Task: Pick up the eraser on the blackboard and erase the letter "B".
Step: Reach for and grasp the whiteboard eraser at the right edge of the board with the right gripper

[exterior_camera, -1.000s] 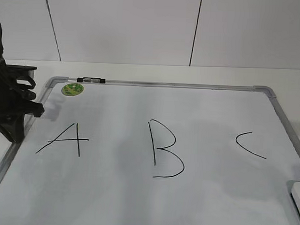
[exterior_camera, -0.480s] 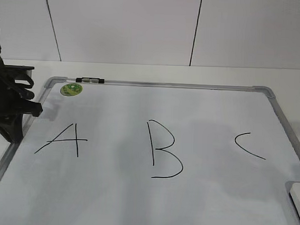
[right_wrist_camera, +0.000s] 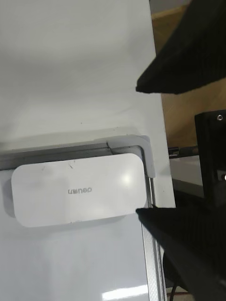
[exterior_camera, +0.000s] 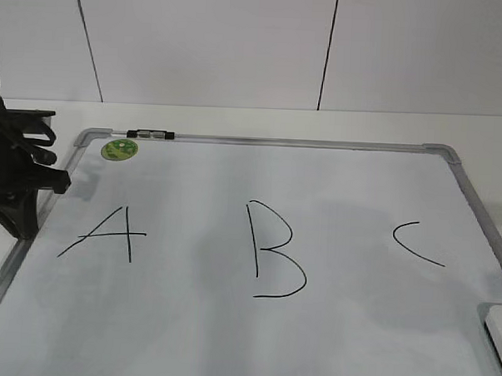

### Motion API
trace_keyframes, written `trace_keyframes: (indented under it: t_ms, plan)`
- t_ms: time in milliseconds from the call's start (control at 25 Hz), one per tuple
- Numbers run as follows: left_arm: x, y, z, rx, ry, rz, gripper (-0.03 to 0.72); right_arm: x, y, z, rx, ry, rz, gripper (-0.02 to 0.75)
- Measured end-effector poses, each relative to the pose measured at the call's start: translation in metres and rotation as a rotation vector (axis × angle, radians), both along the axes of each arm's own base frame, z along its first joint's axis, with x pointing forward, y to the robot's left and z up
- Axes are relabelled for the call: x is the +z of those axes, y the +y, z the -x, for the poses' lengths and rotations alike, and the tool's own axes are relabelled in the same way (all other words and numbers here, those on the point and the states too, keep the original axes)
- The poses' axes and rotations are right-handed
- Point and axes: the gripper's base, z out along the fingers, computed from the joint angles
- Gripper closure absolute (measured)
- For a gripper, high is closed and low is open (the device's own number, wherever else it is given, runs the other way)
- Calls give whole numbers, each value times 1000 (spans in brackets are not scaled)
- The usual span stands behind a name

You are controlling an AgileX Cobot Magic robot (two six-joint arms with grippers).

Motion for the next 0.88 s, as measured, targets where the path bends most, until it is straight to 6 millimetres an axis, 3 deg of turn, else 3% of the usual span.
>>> trace_keyframes:
  t_ms: [200, 880]
  plan:
    - [0, 0, 0, 0, 0, 0, 666, -3, 1, -4, -18, 22, -18, 83]
    - [0, 0, 0, 1, 0, 2, 666, -52, 0, -60, -29, 286, -79, 76]
